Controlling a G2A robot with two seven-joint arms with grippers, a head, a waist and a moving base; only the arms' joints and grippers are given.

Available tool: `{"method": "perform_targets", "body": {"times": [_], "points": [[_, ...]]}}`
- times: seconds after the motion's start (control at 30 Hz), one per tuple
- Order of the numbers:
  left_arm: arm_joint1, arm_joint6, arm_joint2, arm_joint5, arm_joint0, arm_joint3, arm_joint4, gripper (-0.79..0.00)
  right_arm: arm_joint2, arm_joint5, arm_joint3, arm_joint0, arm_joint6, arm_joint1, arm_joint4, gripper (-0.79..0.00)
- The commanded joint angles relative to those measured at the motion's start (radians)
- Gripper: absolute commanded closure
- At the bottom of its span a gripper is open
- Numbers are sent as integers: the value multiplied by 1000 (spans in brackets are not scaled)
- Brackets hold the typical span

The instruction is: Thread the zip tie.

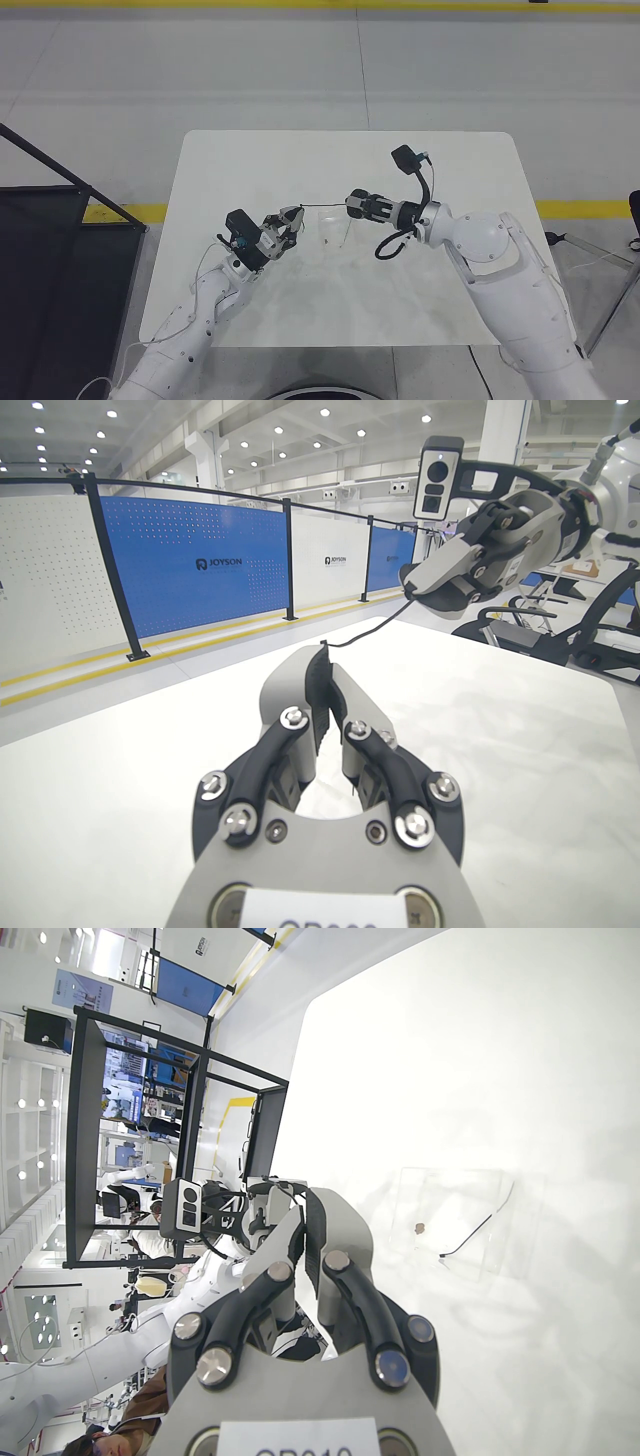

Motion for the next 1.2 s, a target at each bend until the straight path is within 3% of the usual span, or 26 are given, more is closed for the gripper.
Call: {"method": "perform_targets", "body": {"times": [0.0, 1.17], "points": [[0, 0, 0, 0, 0, 0, 0, 0, 0, 2, 1, 0, -1, 0, 2, 0], [0, 0, 0, 0, 0, 0, 0, 0, -10, -1, 13, 12, 0, -3, 17, 0]]}}
